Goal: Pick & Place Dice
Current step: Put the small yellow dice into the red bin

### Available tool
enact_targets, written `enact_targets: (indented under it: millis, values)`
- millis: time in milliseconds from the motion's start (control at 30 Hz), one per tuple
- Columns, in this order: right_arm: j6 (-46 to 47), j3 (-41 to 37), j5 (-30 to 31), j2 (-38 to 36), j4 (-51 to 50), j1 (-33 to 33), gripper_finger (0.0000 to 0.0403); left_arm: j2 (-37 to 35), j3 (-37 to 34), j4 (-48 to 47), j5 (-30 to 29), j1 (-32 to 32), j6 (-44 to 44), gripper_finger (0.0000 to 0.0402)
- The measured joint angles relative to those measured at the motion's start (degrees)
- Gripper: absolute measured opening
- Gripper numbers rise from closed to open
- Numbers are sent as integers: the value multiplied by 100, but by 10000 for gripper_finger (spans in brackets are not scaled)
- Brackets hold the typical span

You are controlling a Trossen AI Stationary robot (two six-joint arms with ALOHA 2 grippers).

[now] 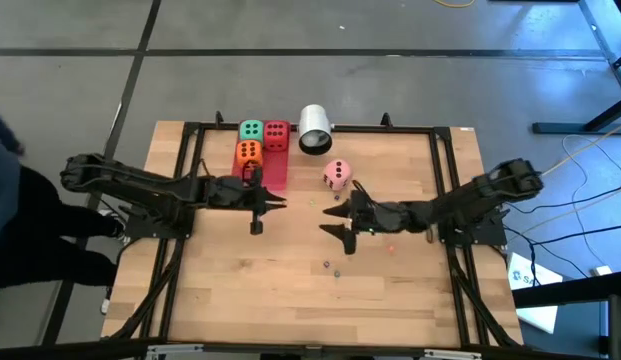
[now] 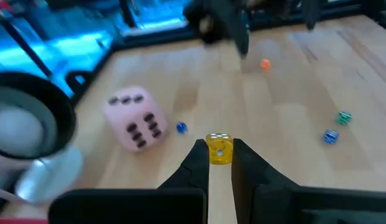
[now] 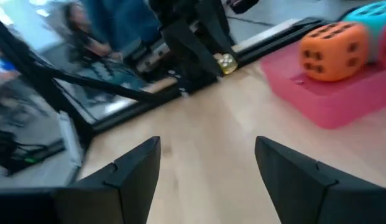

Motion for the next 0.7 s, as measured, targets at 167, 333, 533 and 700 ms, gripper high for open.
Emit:
enact_targets:
  millis: [167, 333, 533, 700]
  values:
    - [451, 0, -1170, 661, 1042, -698, 261, 51, -1, 454, -522, -417, 395, 15]
    - [856, 16, -2113, 1091, 2146, -1181, 261, 224, -3, 731, -1040, -760, 734, 15]
    - [1049, 498, -2742, 1577, 2355, -1412, 261, 593, 9, 1246, -1381, -921, 1243, 15]
    - [1029, 934, -3166, 1855, 2359, -1492, 261, 946, 283, 1193, -1497, -911, 1564, 15]
